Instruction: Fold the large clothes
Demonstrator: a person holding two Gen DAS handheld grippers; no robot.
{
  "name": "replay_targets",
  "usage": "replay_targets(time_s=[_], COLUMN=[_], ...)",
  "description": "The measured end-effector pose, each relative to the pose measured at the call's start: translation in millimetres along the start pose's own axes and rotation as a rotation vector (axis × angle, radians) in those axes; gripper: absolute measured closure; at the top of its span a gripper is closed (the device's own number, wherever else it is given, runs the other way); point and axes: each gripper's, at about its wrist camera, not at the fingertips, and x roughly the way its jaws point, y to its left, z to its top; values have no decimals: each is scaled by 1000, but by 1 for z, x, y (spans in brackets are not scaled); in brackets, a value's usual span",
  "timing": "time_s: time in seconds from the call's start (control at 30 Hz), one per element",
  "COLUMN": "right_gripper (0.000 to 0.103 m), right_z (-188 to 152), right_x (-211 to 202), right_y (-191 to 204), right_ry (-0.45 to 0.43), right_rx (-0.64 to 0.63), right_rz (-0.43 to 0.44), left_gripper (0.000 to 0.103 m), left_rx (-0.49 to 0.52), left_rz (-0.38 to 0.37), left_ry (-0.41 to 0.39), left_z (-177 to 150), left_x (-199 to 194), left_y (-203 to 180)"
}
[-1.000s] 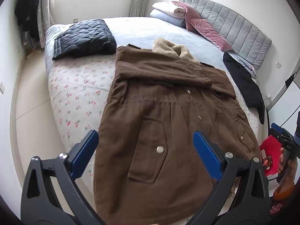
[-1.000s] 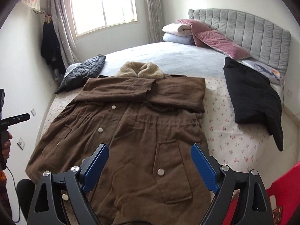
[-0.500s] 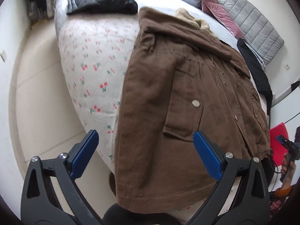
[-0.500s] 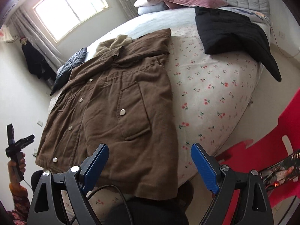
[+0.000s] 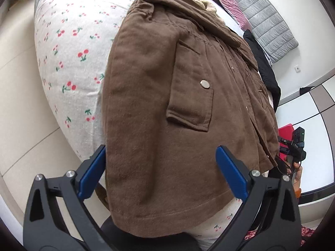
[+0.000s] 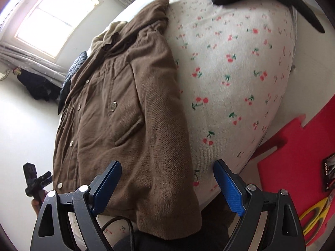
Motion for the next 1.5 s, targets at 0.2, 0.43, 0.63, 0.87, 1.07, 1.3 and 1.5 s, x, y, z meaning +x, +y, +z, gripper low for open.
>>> replay_targets(time_s=[0.2, 0.43, 0.63, 0.87, 1.07, 1.3, 1.5], right_gripper=[13, 14, 26, 76, 90, 93, 93], right_z=[1, 2, 0, -11, -8, 9, 42], right_x=[2, 10, 11, 3, -5, -50, -75], right_y=[1, 22, 32, 63, 66, 84, 110], right_ry=[19, 62, 60, 13, -44, -191, -292], right_rx=[-8, -98, -118, -218, -190, -216, -236], right_rz=[-7, -103, -138, -116, -64, 49, 100], left_gripper=[3, 15, 27, 59, 86, 89, 89], left_rx=[-39, 30, 76, 126, 99, 82, 98], left_rz=[-31, -31, -37, -17, -3, -71, -64], left_ry=[33, 20, 16, 5, -55, -227, -352], left_z=[-4, -8, -9, -12, -11, 9, 50], left_x=[6, -1, -3, -9, -18, -61, -86], left_y=[11, -3, -10, -27, -30, -45, -68])
